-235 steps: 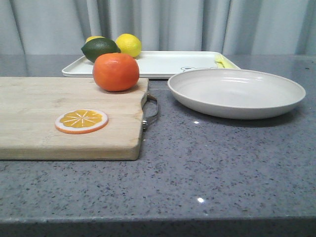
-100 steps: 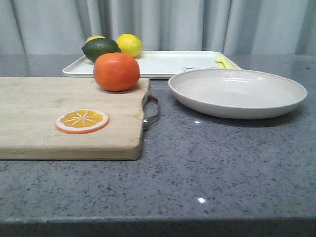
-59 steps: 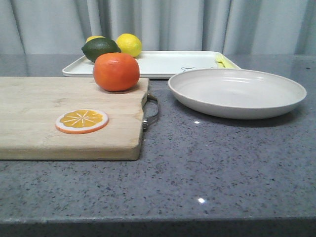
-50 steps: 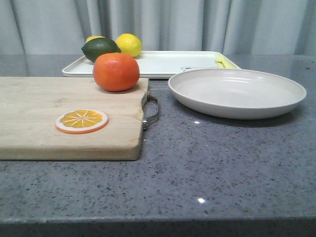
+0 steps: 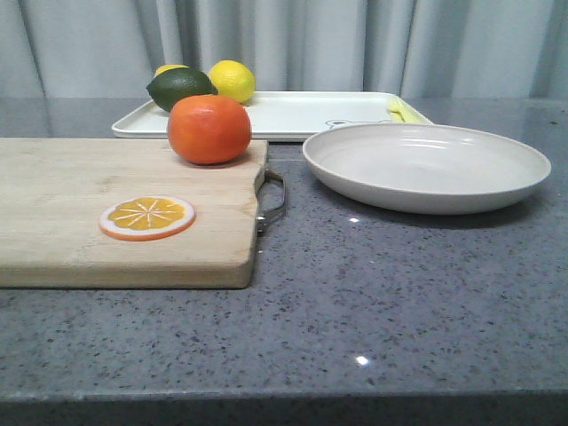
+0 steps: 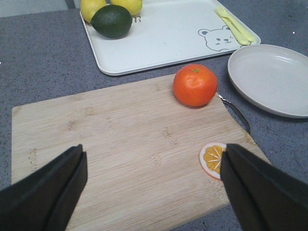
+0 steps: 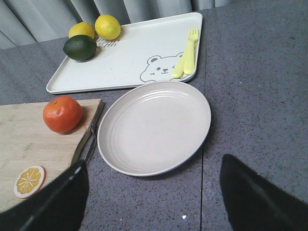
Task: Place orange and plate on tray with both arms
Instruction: 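Move the left gripper over the orange on the cutting board, then close the left gripper around the orange and lift it, then carry the orange with the left gripper and lower it onto the plate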
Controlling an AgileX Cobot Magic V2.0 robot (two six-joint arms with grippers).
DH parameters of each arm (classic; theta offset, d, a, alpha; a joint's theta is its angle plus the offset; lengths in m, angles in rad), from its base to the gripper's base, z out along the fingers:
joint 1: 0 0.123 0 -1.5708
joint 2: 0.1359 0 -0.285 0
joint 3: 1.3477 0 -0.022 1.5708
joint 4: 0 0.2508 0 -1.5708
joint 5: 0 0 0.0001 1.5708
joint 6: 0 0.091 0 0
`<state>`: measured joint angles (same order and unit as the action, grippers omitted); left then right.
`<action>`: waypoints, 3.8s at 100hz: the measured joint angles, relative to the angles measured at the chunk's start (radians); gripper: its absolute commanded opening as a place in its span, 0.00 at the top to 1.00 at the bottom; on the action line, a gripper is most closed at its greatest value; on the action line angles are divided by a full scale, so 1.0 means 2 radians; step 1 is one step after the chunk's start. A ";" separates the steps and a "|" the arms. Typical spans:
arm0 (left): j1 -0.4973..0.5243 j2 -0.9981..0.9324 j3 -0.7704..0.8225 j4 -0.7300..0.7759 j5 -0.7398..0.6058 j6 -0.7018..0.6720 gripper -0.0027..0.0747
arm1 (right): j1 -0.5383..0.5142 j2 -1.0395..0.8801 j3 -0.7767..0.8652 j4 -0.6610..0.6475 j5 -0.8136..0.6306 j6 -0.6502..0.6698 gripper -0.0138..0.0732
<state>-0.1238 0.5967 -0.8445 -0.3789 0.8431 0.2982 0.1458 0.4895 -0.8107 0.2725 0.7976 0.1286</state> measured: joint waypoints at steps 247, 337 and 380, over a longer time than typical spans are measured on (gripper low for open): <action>-0.162 0.536 -0.159 -0.313 -0.217 0.366 0.71 | 0.000 0.000 0.000 0.000 -0.002 -0.002 0.17; -0.302 0.689 -0.339 -0.327 -0.226 0.366 0.71 | 0.000 0.000 0.000 0.000 -0.017 -0.003 0.17; -0.302 0.699 -0.340 -0.327 -0.215 0.366 0.49 | 0.000 0.000 0.000 0.000 -0.017 -0.003 0.17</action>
<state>-0.7275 1.9957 -1.5245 -1.0322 0.4123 1.0295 0.1458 0.4900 -0.8107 0.2725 0.7642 0.1225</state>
